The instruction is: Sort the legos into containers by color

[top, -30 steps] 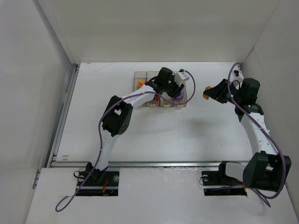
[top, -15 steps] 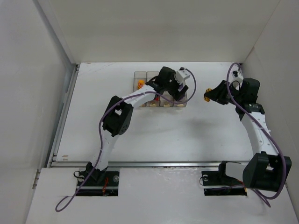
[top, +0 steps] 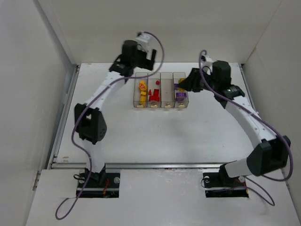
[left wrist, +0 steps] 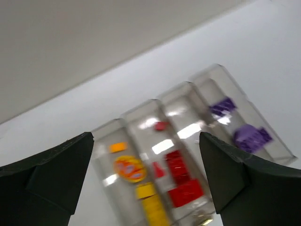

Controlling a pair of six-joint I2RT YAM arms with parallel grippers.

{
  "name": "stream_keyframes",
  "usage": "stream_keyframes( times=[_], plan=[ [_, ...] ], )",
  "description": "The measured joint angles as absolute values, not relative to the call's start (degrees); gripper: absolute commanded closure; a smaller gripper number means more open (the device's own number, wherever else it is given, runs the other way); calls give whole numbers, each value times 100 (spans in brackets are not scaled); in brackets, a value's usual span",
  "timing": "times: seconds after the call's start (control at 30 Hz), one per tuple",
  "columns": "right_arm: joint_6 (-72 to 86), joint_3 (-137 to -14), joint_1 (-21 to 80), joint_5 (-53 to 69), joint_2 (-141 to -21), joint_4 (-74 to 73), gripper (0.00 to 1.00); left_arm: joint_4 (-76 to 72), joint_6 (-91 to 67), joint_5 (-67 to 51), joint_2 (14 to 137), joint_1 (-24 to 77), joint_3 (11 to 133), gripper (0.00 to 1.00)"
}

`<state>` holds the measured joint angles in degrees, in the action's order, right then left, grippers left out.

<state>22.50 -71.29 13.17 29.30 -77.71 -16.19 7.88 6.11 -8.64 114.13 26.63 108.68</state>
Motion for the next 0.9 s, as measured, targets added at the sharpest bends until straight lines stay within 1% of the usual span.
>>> stream_keyframes(
  times=[0.17, 0.27, 0.37, 0.47, 0.57, 0.63, 0.7, 0.77, 0.8, 0.83, 0.9],
  plan=[
    [2388, -8379, 2532, 2344, -9227, -1391, 100, 989, 484, -12, 9806, 1146, 10149, 6],
    [2565, -9122, 2993, 2045, -10145, -1317, 100, 1105, 440, 338, 8976, 532, 9408, 6],
    [2773, -9854, 3251, 1850, -11037, -1262, 100, 1295, 403, 517, 8390, 202, 8595, 6],
    [2963, -10707, 3336, 1767, -11939, -1251, 100, 1538, 395, 694, 8049, 73, 7815, 6],
    [3144, -11472, 3356, 1662, -12744, -1203, 100, 1737, 364, 777, 8014, 73, 7487, 6],
    [3293, -11747, 3367, 1490, -13126, -1201, 100, 1831, 333, 805, 8014, 73, 7325, 6],
    [3398, -11824, 3380, 1326, -13351, -1238, 88, 1903, 290, 823, 8014, 75, 7273, 6],
    [3476, -11856, 3387, 1197, -13478, -1308, 72, 1903, 252, 834, 8014, 73, 7273, 6],
    [3496, -11883, 3389, 1173, -13531, -1328, 65, 1900, 235, 840, 8012, 73, 7273, 6],
    [3518, -11933, 3389, 1157, -13587, -1326, 48, 1900, 222, 838, 8012, 73, 7273, 6],
    [3573, -12044, 3389, 1170, -13681, -1332, 36, 1903, 198, 832, 8012, 73, 7273, 6]
  ],
)
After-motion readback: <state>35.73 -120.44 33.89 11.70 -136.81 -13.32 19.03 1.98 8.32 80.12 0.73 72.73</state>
